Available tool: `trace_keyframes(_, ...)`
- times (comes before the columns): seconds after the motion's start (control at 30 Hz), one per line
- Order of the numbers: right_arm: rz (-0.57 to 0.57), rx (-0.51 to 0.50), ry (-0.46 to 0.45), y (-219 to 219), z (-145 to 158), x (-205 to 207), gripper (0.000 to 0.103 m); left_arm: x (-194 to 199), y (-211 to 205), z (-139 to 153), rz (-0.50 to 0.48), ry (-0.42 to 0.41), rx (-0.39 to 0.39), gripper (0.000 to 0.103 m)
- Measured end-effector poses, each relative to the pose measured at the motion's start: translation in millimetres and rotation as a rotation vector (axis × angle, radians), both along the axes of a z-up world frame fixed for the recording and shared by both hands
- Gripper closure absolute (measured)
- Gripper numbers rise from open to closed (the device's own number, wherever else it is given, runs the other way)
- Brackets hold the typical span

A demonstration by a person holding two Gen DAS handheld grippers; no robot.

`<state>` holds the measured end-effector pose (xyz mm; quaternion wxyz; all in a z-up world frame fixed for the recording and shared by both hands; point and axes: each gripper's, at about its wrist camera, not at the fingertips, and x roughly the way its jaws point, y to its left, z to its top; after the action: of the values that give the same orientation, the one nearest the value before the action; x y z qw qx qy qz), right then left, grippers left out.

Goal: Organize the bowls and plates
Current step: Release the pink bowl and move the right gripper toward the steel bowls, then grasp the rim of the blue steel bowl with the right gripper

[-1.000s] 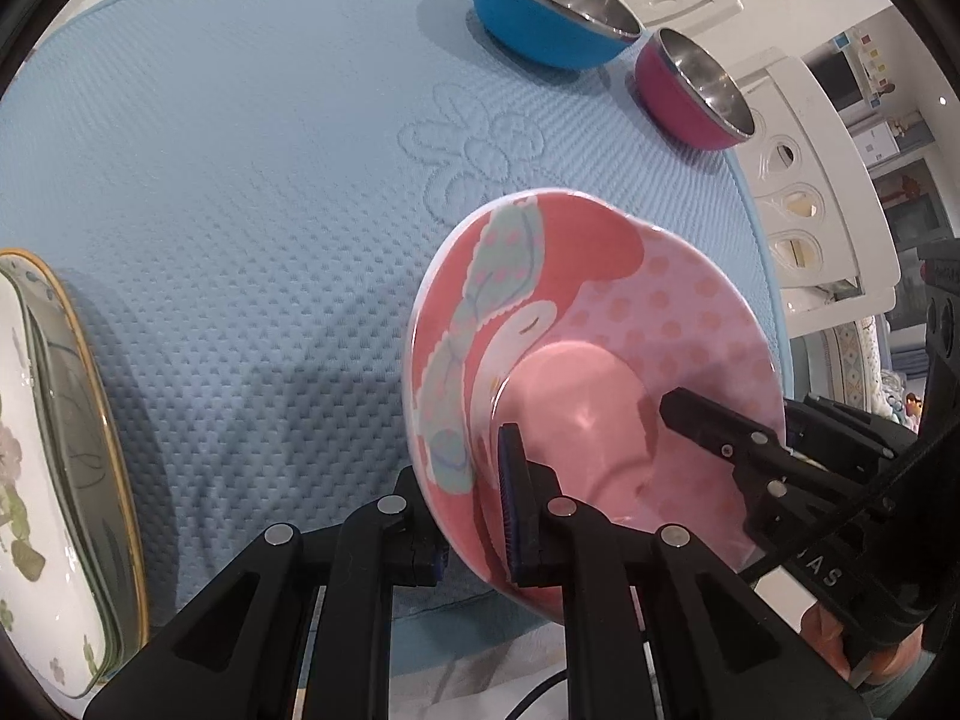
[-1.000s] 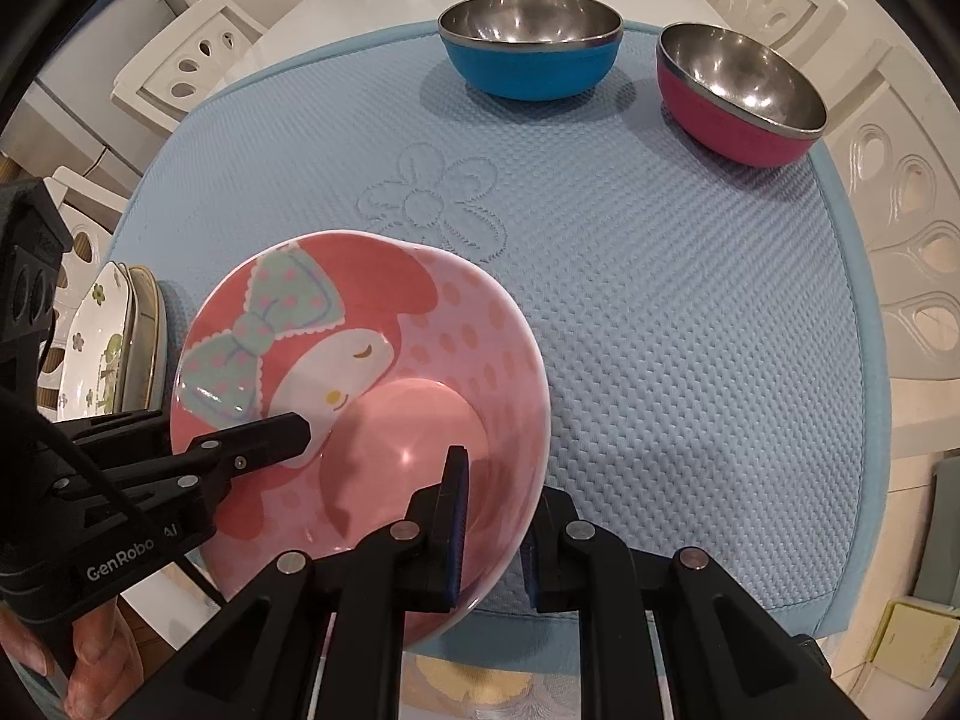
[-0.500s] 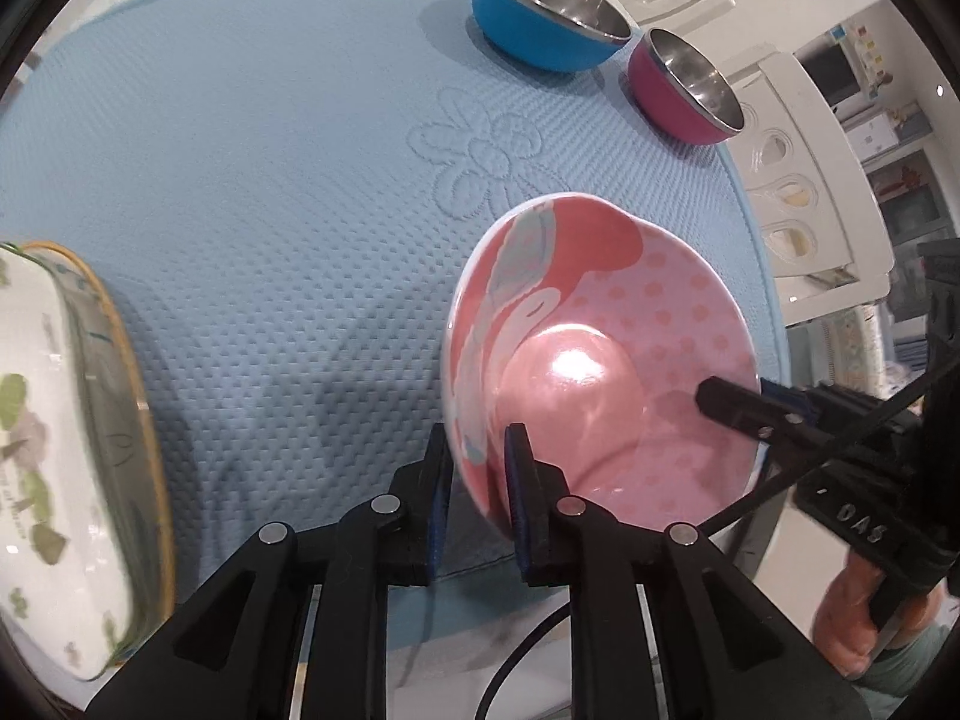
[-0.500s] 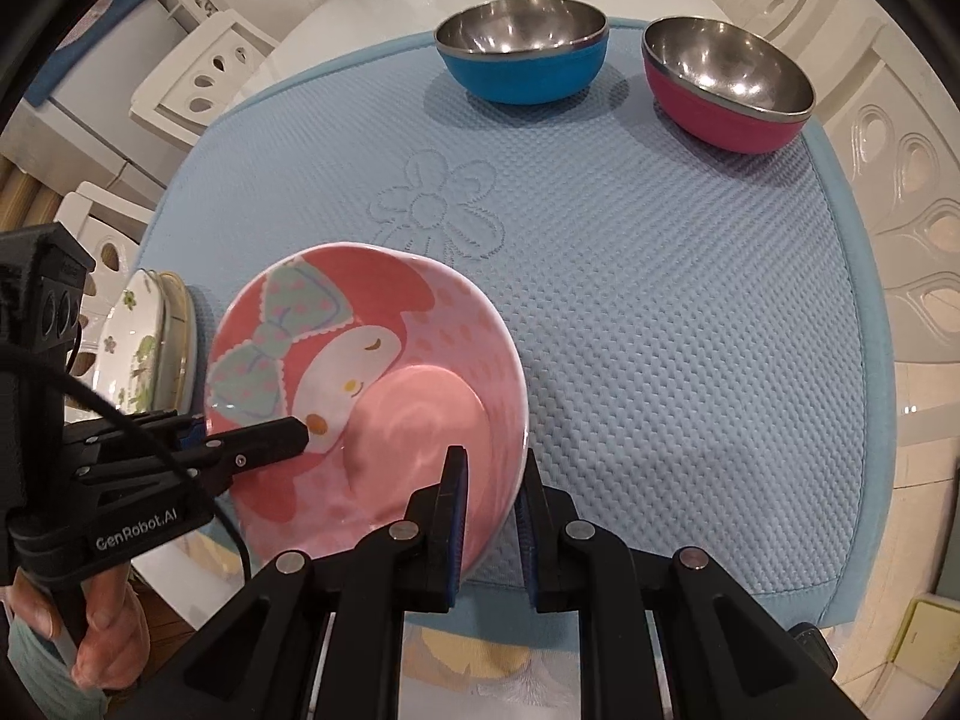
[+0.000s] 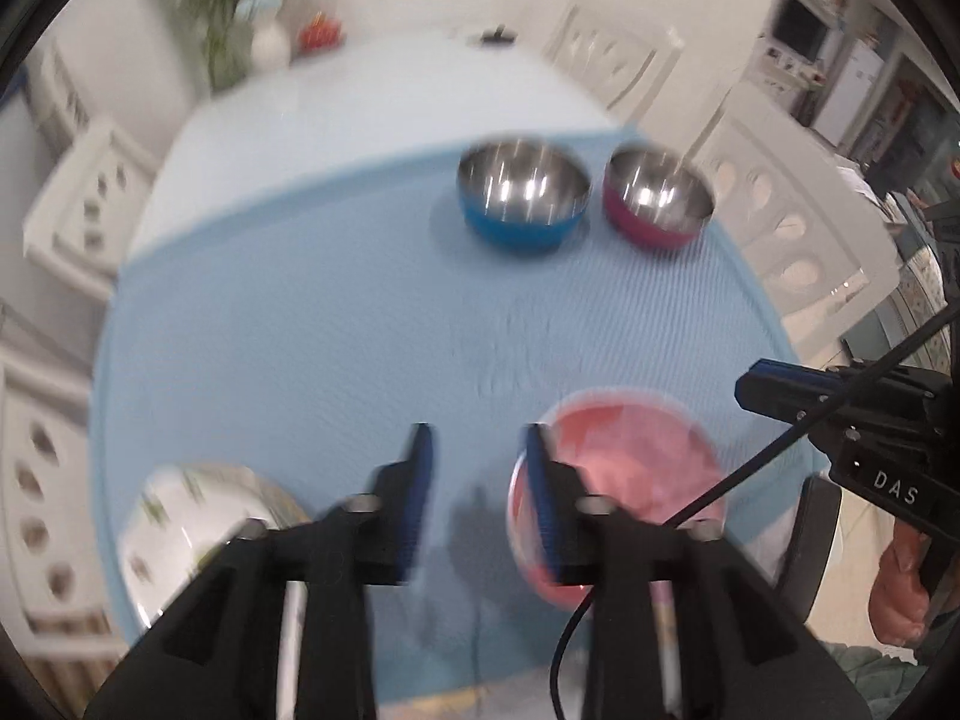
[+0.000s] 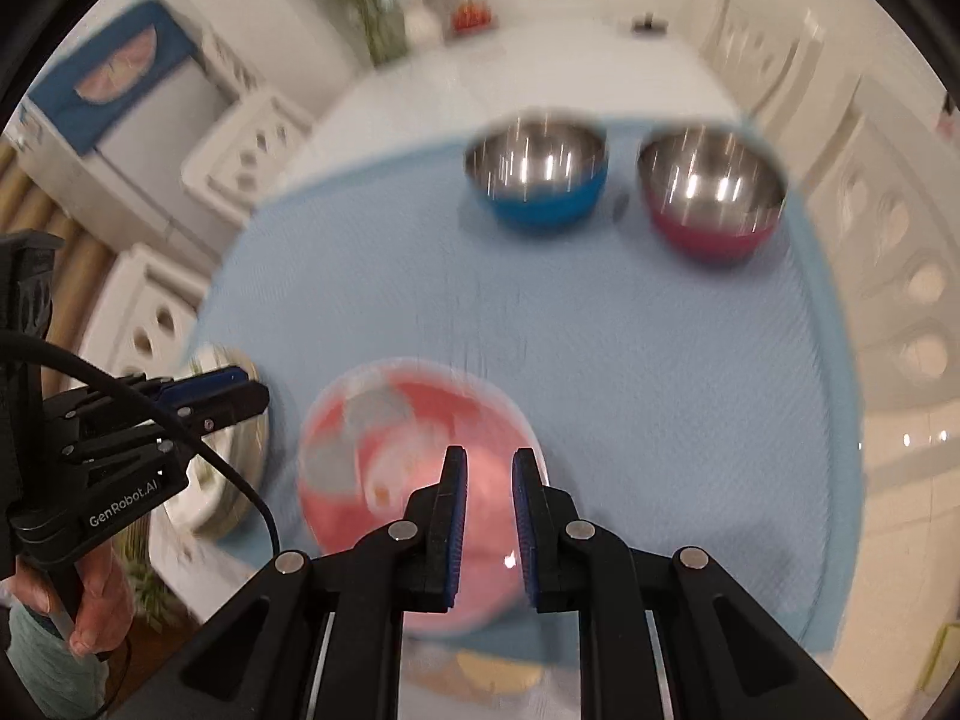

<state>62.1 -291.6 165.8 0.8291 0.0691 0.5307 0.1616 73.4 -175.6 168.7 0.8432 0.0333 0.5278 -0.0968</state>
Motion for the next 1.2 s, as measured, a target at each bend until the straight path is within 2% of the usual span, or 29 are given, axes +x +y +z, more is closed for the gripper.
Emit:
trace_keyframes(0.03, -0.016, 0.016, -0.022, -2.1, 5.8, 5.3, 0.083, 8.7, -3.1, 9.4, -0.018, -0.026, 0.001, 0.059)
trace_keyframes(0.07, -0.039, 0.033, -0.044, -3.9, 11.9, 14.9, 0.07, 21.1, -7.2, 18.7, -0.032, -0.048, 0.003, 0.052)
trace_keyframes(0.1, -0.06, 0.045, -0.059, -4.1, 15.9, 22.3, 0.052, 29.3, -9.4, 24.3, -0.037, -0.062, 0.004, 0.03)
trace_keyframes(0.17, -0.109, 0.101, -0.099, -10.4, 20.8, 40.7, 0.046, 56.7, -13.1, 34.2, -0.058, -0.1, -0.017, 0.015)
trace_keyframes(0.23, -0.167, 0.123, -0.085, -13.9, 17.6, 58.5, 0.046, 86.9, -18.1, 31.4, -0.082, -0.096, -0.041, 0.016)
trace_keyframes(0.33, -0.257, 0.22, 0.017, -18.2, -4.1, 98.1, 0.046, 144.0, -15.4, 9.3, -0.07, -0.024, -0.11, 0.016)
trace_keyframes(0.37, -0.306, 0.253, 0.063, -20.2, -15.6, 109.6, 0.046, 169.0, -9.4, -4.8, -0.055, 0.028, -0.156, 0.016)
trace_keyframes(0.47, -0.404, 0.306, 0.143, -26.8, -39.6, 132.1, 0.046, 213.2, -1.0, -33.9, -0.04, 0.124, -0.244, 0.024)
trace_keyframes(0.57, -0.477, 0.297, 0.199, -28.5, -64.2, 156.2, 0.046, 245.5, 1.0, -64.0, -0.035, 0.194, -0.316, 0.029)
trace_keyframes(0.63, -0.498, 0.279, 0.222, -27.8, -76.7, 172.0, 0.046, 258.9, -2.5, -82.0, -0.035, 0.234, -0.339, 0.042)
trace_keyframes(0.83, -0.516, 0.237, 0.234, -23.6, -100.4, 206.3, 0.046, 276.4, -17.1, -128.0, -0.049, 0.306, -0.349, 0.058)
trace_keyframes(1.03, -0.501, 0.177, 0.258, -17.6, -120.4, 228.2, 0.064, 286.0, -18.6, -151.9, -0.026, 0.338, -0.363, 0.084)
trace_keyframes(1.13, -0.491, 0.143, 0.266, -13.4, -127.0, 233.2, 0.076, 287.4, -18.4, -158.9, -0.02, 0.345, -0.37, 0.086)
trace_keyframes(1.2, -0.483, 0.113, 0.267, -12.1, -130.0, 234.9, 0.08, 284.8, -18.8, -157.7, -0.023, 0.337, -0.37, 0.087)
